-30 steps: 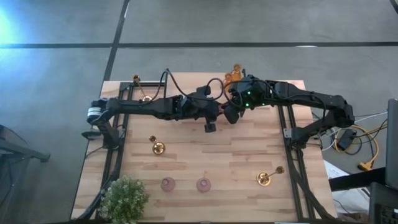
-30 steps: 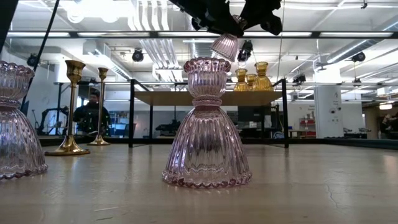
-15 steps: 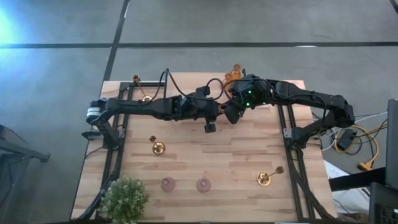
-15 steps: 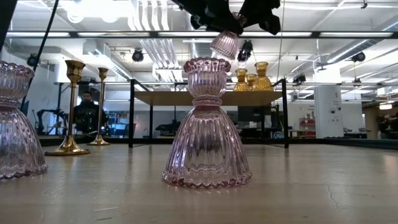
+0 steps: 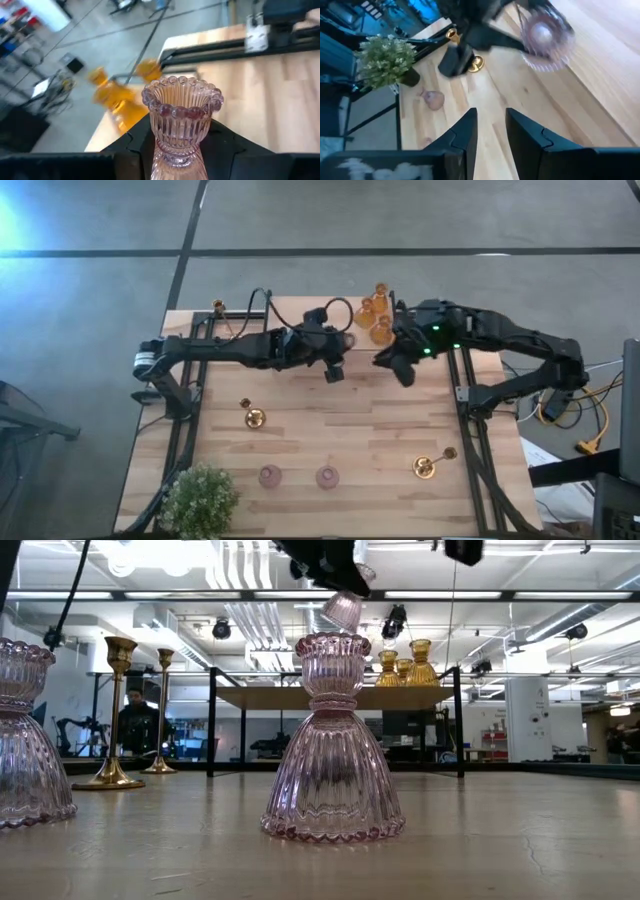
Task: Pick & Place candle stick holders
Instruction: Put the top purple glass candle holder on the shelf
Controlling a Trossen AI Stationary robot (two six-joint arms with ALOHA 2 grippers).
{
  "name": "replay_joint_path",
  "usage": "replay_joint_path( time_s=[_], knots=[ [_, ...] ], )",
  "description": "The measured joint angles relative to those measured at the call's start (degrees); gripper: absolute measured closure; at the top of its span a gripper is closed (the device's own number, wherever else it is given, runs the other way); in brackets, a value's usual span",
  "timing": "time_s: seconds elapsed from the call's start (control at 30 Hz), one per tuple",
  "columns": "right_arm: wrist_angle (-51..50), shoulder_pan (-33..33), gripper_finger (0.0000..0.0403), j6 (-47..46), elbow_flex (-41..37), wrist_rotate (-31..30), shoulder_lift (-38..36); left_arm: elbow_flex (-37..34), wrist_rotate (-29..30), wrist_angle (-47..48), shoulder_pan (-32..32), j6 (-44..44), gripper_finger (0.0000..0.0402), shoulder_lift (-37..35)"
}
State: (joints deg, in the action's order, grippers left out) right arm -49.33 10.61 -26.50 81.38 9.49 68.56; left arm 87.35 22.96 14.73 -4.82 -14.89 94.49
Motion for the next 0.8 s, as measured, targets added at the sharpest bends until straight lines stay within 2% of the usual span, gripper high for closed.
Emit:
replay_joint_path(
  time_s=[0.07,0.2,0.3,0.47,0.6,0.67,0.8],
  knots=[
    [-2.98,0.15,0.0313,-1.14,-0.01,-0.67,-2.18,-0.09,0.61,0.13,-0.41,1.87,0.0275,-1.27],
    [-8.24,0.11,0.0326,-3.69,-1.24,-6.81,-6.75,-1.77,0.29,-3.41,-2.88,4.35,0.0275,-5.06],
    [-9.59,0.07,0.0336,-6.19,-3.41,-12.48,-10.43,-5.71,-0.50,-10.09,-5.99,4.73,0.0275,-7.95],
    [-10.02,0.15,0.0347,-9.34,-8.56,-21.74,-16.69,-14.88,-7.03,-24.47,-12.55,10.72,0.0275,-12.94],
    [-10.03,0.15,0.0348,-12.08,-14.01,-27.95,-21.33,-21.62,-7.67,-32.72,-16.86,13.52,0.0275,-14.79],
    [-9.98,0.20,0.0347,-13.84,-17.14,-30.79,-23.63,-23.95,-7.94,-34.53,-18.71,15.03,0.0275,-15.24],
    [-9.58,0.15,0.0343,-17.09,-23.56,-32.37,-27.97,-26.15,-8.59,-34.47,-22.17,16.70,0.0275,-15.08]
  ],
)
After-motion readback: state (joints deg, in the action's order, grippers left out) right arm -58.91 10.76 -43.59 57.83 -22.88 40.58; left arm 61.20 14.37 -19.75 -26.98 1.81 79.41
